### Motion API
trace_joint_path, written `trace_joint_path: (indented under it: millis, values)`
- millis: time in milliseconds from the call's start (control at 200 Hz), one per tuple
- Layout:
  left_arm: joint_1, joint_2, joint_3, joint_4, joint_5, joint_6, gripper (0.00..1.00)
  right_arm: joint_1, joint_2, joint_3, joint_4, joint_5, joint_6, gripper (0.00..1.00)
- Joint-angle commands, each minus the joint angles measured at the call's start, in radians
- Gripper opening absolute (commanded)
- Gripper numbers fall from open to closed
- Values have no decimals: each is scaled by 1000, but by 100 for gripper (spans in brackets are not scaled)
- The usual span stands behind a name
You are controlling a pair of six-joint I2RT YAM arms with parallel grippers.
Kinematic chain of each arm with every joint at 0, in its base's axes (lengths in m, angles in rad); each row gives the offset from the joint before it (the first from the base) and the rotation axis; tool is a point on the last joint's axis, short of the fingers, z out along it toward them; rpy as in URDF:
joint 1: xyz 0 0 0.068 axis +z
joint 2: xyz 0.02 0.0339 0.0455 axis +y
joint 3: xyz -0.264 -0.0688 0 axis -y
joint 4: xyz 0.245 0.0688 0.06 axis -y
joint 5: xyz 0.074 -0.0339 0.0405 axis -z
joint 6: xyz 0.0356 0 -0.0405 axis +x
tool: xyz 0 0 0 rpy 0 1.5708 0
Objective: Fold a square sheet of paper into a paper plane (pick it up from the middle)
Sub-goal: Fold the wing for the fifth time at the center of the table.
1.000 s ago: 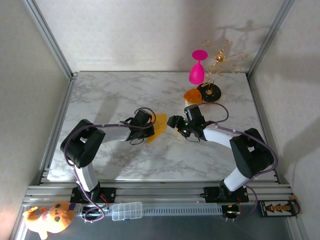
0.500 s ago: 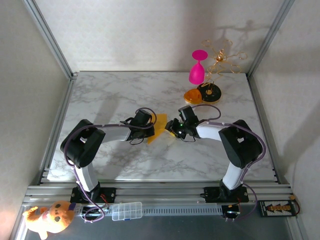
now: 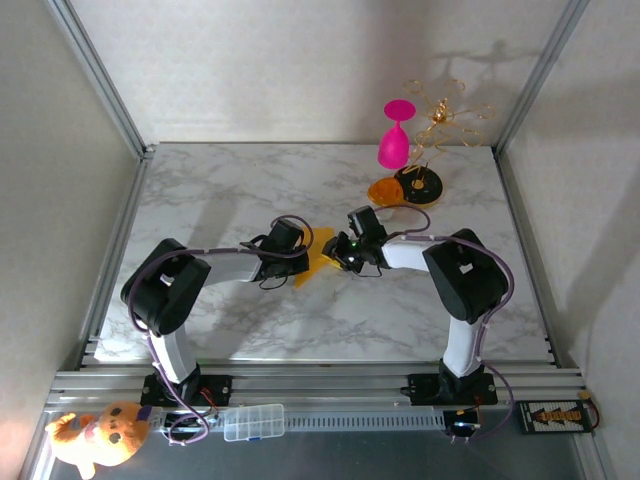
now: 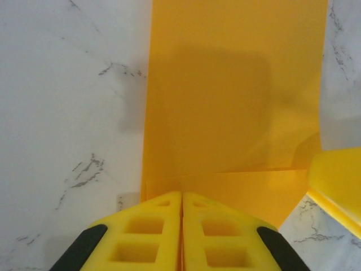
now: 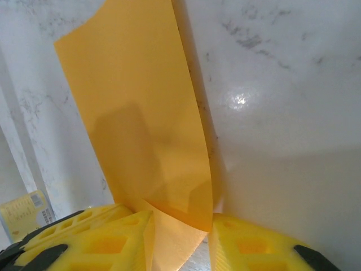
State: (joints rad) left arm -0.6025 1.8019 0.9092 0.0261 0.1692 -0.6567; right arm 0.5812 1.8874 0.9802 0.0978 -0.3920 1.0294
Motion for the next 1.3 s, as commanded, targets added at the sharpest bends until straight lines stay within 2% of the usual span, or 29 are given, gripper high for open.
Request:
trace_joint_path:
  millis: [0, 250, 596, 686, 806, 926, 1102, 1297]
  values:
    - [-11, 22, -13, -56, -2, 11, 9, 12, 21, 16, 36, -58, 1, 31]
    - [-11, 7, -15, -60, -14, 11, 10, 13, 23, -3, 80, -82, 0, 30]
    - [-10, -9, -11, -71, -22, 14, 10, 12, 56, 24, 52, -83, -41, 22]
    - [-10, -17, -6, -77, -25, 14, 10, 11, 62, 31, 51, -81, -50, 19]
    - [-8, -48, 3, -92, -35, 12, 12, 9, 50, 25, 61, -71, -54, 10]
    - [-6, -114, 5, -99, -58, 8, 21, 6, 7, 7, 72, -39, -61, 5]
    - [-9, -238, -34, -22, -66, 57, 38, 5, -84, -29, 53, 43, -62, 4]
    - [-31, -337, -135, 134, -68, 158, 63, 3, -170, -76, 37, 120, 9, 4]
